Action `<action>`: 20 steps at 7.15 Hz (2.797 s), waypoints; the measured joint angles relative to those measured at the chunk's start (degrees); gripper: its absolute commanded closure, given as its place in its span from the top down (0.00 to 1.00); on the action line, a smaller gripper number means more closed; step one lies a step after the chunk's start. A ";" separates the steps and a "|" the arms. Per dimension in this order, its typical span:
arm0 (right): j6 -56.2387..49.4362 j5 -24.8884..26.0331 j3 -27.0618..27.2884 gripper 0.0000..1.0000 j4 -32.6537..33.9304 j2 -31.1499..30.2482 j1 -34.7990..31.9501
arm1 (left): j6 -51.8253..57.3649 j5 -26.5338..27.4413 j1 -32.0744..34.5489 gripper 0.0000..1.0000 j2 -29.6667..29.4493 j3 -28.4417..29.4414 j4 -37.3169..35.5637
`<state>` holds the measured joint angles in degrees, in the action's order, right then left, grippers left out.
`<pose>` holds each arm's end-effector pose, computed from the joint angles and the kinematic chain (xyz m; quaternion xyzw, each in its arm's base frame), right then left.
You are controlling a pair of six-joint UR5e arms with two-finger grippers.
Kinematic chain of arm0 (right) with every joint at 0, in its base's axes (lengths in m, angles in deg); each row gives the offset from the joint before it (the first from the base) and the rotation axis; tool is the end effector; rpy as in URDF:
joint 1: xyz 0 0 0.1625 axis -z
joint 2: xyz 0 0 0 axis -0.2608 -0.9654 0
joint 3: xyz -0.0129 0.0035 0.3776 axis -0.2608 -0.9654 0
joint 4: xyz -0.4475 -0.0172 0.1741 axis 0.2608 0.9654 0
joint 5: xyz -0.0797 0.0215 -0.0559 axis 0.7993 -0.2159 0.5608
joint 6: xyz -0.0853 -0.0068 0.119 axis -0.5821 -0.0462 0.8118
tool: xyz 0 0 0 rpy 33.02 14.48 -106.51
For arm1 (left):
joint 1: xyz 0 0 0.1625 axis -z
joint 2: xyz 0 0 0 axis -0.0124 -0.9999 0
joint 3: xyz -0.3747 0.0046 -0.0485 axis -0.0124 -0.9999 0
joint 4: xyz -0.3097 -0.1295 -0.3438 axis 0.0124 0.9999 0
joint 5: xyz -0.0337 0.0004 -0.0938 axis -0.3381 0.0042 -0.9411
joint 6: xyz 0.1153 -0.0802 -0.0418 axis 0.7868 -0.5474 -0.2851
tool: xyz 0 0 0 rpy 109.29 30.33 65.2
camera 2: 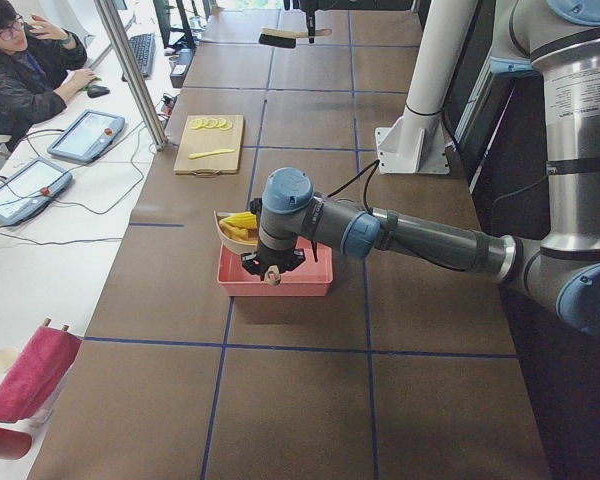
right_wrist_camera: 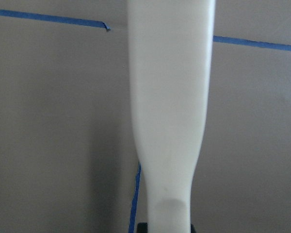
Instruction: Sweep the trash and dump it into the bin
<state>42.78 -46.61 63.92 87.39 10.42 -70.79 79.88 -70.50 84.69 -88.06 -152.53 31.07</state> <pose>-0.2420 -0.4408 0.2427 -0.0220 -0.3445 -0.0614 0.9365 -0.0010 -0.5264 0.5069 0.3025 0.2040 0.5411 0.7577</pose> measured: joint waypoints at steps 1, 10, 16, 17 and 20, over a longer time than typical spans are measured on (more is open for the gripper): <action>-2.16 -0.55 -0.49 0.00 -0.02 -1.15 -1.40 | 0.18 2.43 -0.17 0.00 0.02 -0.45 -0.06; -5.77 -0.95 -1.83 0.00 -0.18 -3.60 -3.79 | 2.92 23.70 -5.26 0.00 1.22 -15.13 -15.23; -12.56 -1.18 -2.91 0.00 -2.53 -8.88 -7.33 | 2.97 29.67 -8.01 0.00 0.11 -18.47 -20.60; -14.03 -1.78 -3.30 0.00 -7.89 -13.79 -8.31 | 2.91 28.15 -8.15 0.00 -1.55 -18.36 -22.39; -10.43 -5.60 -7.21 0.00 -21.85 -23.21 -8.83 | 2.15 14.76 -8.18 0.00 -5.21 -17.90 -26.46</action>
<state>32.35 -52.21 56.70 65.54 -12.80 -79.62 82.03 -55.75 76.51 -93.26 -170.43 4.61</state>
